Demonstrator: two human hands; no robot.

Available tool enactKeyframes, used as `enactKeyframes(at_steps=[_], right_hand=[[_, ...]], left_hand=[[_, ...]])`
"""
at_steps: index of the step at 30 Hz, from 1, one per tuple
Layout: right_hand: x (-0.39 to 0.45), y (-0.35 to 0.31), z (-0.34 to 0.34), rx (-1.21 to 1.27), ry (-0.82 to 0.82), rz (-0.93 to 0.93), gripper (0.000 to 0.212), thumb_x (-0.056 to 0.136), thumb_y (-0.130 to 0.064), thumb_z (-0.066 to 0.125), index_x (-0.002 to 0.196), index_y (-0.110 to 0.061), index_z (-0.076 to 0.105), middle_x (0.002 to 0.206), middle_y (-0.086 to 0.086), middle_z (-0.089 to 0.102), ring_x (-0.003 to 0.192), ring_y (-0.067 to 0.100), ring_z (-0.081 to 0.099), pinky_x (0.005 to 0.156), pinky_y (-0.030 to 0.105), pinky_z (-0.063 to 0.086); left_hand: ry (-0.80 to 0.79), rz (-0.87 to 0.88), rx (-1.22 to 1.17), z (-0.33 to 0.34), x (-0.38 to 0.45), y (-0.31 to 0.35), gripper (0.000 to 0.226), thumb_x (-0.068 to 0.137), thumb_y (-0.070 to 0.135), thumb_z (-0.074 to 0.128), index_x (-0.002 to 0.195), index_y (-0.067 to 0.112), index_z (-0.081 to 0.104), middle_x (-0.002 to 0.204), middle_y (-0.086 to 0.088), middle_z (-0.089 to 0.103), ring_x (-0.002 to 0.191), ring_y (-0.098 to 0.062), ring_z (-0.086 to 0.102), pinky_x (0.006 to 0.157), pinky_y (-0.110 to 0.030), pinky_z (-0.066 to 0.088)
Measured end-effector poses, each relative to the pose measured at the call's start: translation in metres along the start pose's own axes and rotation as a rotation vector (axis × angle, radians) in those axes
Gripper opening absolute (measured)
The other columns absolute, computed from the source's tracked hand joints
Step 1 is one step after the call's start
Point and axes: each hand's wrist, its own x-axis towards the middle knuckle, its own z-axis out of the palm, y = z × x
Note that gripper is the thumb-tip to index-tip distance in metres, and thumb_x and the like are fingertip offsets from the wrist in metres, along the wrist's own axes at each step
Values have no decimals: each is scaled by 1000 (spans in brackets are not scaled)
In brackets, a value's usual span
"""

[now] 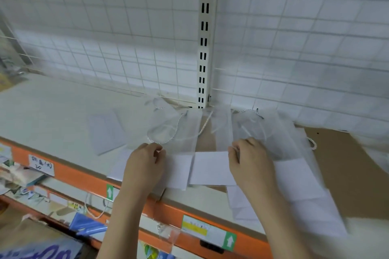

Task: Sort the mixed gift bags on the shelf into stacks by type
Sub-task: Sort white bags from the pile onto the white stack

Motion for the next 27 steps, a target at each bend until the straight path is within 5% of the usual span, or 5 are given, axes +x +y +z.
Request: enactKeyframes(at_steps=[6, 11, 15, 22, 27], right_hand=[[10, -40, 15, -21, -37, -45, 25, 95, -24, 42, 92, -9, 61, 92, 6, 58, 92, 24, 54, 74, 30, 39], [13, -75, 37, -162, -62, 124, 32, 94, -36, 39, 94, -11, 59, 94, 6, 58, 94, 26, 56, 66, 29, 33], [10, -106, 61, -237, -117, 276, 61, 86, -61, 45, 117, -8, 50, 112, 11, 55, 105, 27, 53, 75, 32, 43], [13, -122, 79, -232, -108, 497, 92, 68, -65, 65, 126, -1, 35, 121, 19, 47, 114, 34, 45, 82, 38, 44], [12, -130, 81, -213, -104, 574, 94, 68, -62, 67, 131, -2, 31, 127, 21, 41, 121, 36, 39, 92, 42, 41]], left_hand=[[-8, 29, -61, -16, 27, -16, 20, 91, 20, 53, 103, 12, 67, 90, -5, 68, 76, -22, 57, 70, -25, 40], [-12, 98, -27, -37, 66, -57, 19, 91, 21, 54, 101, 10, 67, 87, -8, 70, 83, -29, 62, 71, -29, 43], [-36, 137, 24, -55, 97, -100, 25, 89, 22, 58, 108, 9, 66, 97, -11, 68, 90, -28, 60, 77, -30, 42], [-396, 44, 333, -66, 174, -137, 91, 75, 65, 57, 145, 19, 21, 141, -13, 38, 130, -35, 33, 106, -42, 28], [-415, 62, 392, -63, 187, -134, 99, 66, 68, 65, 140, 16, 26, 135, -12, 42, 126, -34, 39, 102, -42, 32]])
